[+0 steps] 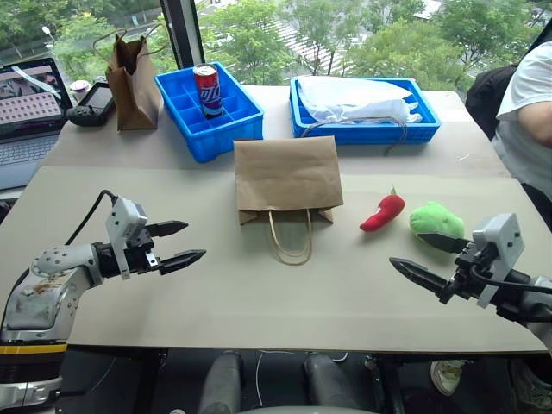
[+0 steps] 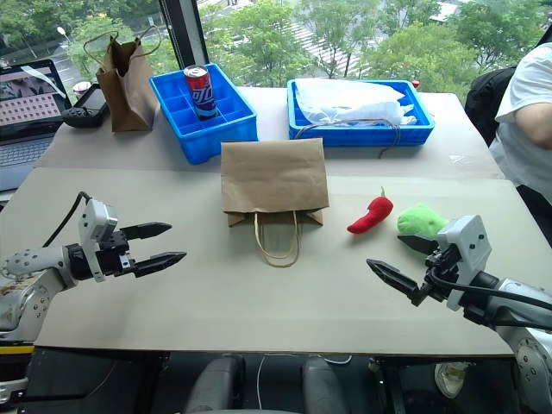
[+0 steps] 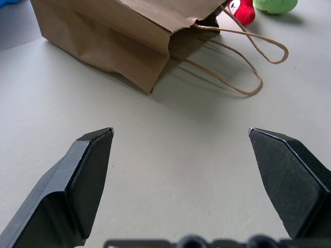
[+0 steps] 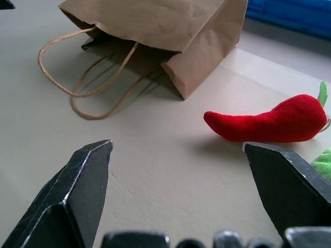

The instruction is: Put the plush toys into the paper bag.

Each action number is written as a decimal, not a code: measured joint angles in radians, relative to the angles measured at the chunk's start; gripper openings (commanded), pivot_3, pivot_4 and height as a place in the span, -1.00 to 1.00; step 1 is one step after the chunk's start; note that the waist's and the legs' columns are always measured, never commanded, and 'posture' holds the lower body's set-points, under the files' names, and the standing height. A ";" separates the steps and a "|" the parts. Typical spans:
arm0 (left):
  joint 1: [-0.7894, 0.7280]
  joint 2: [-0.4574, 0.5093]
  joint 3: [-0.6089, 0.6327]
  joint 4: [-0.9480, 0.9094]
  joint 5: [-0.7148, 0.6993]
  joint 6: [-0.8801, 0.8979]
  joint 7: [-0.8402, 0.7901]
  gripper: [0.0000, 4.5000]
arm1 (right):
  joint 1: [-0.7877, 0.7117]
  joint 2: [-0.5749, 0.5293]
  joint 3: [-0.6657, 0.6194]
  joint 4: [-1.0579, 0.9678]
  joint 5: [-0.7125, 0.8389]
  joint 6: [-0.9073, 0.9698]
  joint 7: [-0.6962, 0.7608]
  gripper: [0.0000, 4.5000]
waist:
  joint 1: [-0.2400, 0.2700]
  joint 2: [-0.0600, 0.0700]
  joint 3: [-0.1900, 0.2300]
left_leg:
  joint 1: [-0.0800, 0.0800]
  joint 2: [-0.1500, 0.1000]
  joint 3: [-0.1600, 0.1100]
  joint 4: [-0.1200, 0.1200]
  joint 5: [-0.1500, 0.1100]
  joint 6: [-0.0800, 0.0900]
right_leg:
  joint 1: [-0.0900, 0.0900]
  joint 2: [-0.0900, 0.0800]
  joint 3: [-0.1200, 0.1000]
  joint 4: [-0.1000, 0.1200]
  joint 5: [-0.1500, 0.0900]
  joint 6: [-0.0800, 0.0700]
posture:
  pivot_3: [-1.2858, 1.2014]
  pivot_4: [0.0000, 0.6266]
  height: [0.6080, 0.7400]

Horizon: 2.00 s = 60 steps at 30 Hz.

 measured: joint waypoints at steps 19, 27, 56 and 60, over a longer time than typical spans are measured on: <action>-0.584 -0.168 -0.403 0.425 0.342 -0.751 -0.396 1.00 | -0.113 -0.150 0.027 -0.191 0.358 0.262 -0.107 0.99 | 0.015 -0.002 0.002 | -0.008 -0.002 -0.002 0.002 0.004 0.000 | -0.004 0.000 -0.002 0.000 0.002 0.001 | 0.03 -0.52 0.51; -0.742 -0.329 -0.466 0.774 0.492 -1.195 -0.314 1.00 | -0.056 -0.141 0.008 -0.219 0.357 0.265 -0.185 0.99 | 0.023 -0.002 0.002 | -0.009 -0.002 -0.003 0.003 0.004 0.000 | -0.004 0.000 -0.002 0.001 0.003 0.002 | 0.03 -0.52 0.51; -0.648 -0.317 -0.440 0.315 0.141 -0.430 -0.423 -0.98 | 0.102 -0.016 0.140 -0.267 0.216 0.226 -0.283 1.00 | 0.009 -0.002 0.002 | -0.009 -0.002 -0.006 0.006 0.005 0.001 | -0.003 0.001 -0.003 0.004 0.003 0.003 | 0.03 -0.52 0.51; -0.627 -0.316 -0.419 0.234 0.111 -0.313 -0.367 -1.00 | 0.064 0.094 0.224 -0.262 0.198 0.219 -0.346 0.72 | 0.001 -0.001 0.002 | -0.008 -0.002 -0.006 0.007 0.005 0.001 | -0.003 0.001 -0.003 0.004 0.003 0.002 | 0.03 -0.52 0.51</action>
